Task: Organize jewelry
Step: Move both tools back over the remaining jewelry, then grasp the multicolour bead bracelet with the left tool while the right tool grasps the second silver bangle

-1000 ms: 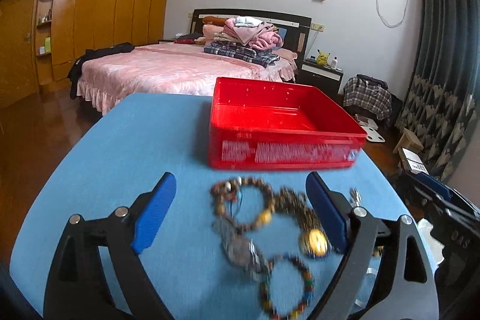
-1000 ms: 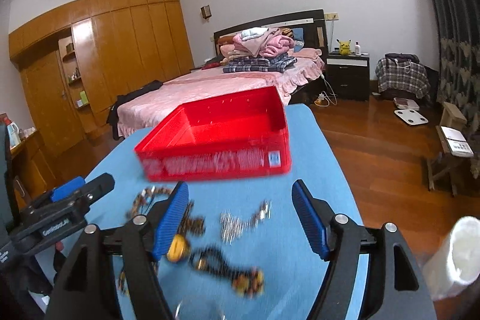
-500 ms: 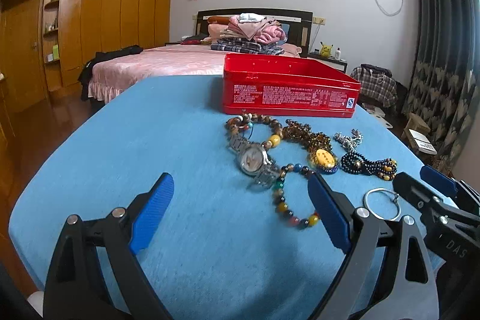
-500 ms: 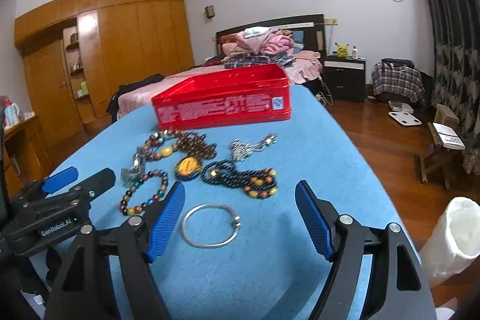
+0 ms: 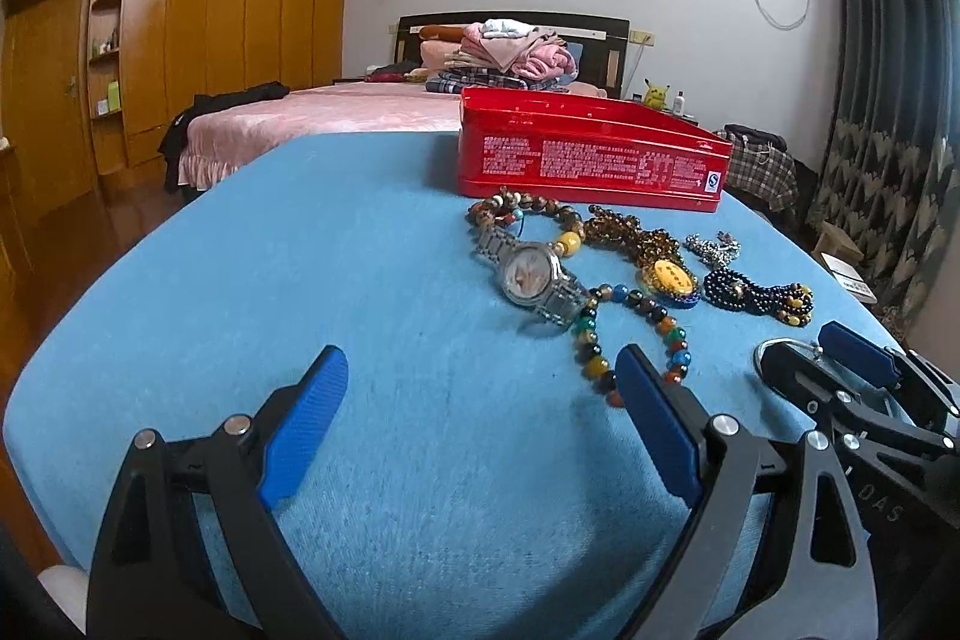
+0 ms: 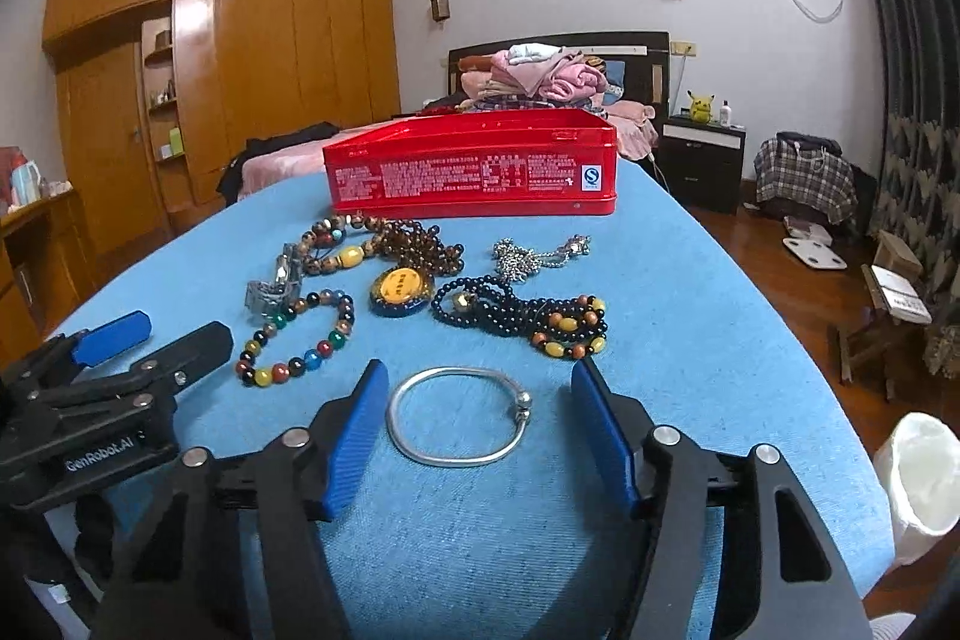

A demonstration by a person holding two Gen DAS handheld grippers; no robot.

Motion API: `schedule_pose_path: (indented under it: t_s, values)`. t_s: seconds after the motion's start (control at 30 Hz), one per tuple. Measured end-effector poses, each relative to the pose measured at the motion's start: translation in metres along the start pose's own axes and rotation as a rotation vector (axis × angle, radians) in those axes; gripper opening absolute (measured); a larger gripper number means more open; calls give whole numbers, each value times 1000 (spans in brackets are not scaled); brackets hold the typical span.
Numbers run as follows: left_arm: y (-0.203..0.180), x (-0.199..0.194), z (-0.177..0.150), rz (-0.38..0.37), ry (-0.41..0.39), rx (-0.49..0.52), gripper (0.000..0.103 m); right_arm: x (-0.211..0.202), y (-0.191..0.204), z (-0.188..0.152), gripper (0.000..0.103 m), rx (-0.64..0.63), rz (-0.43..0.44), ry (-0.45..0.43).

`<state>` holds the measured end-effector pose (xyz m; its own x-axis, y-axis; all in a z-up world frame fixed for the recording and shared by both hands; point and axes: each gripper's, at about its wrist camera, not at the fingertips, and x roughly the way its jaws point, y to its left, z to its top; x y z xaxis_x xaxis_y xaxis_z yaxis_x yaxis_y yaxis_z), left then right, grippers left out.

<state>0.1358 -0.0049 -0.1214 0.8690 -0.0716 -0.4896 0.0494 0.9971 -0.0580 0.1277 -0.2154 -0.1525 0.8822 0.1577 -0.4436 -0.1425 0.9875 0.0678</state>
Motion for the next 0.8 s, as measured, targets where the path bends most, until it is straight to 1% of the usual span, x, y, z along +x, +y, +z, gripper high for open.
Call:
schedule_pose_path:
  t_s: [0.1, 0.23, 0.33, 0.53, 0.63, 0.77, 0.8]
  values:
    - [2, 1, -1, 0, 5, -7, 88, 1, 4, -2, 61, -18, -14, -6]
    - [3, 1, -1, -4, 1, -12, 88, 2, 6, -3, 58, -29, -16, -19]
    - [1, 0, -1, -9, 0, -9, 88, 2, 8, -4, 50, -41, -2, -20]
    - [-3, -2, 1, -25, -9, -4, 88, -1, 4, -3, 49, -29, 15, -13]
    - [-7, -1, 2, -34, -10, 0, 88, -5, 1, -1, 49, -26, -9, -18]
    - [-15, -1, 4, -44, -13, 8, 88, -7, -17, 4, 49, 25, -39, -24]
    - [-17, 0, 5, -46, -13, 9, 86, -8, -21, 5, 49, 36, -45, -24]
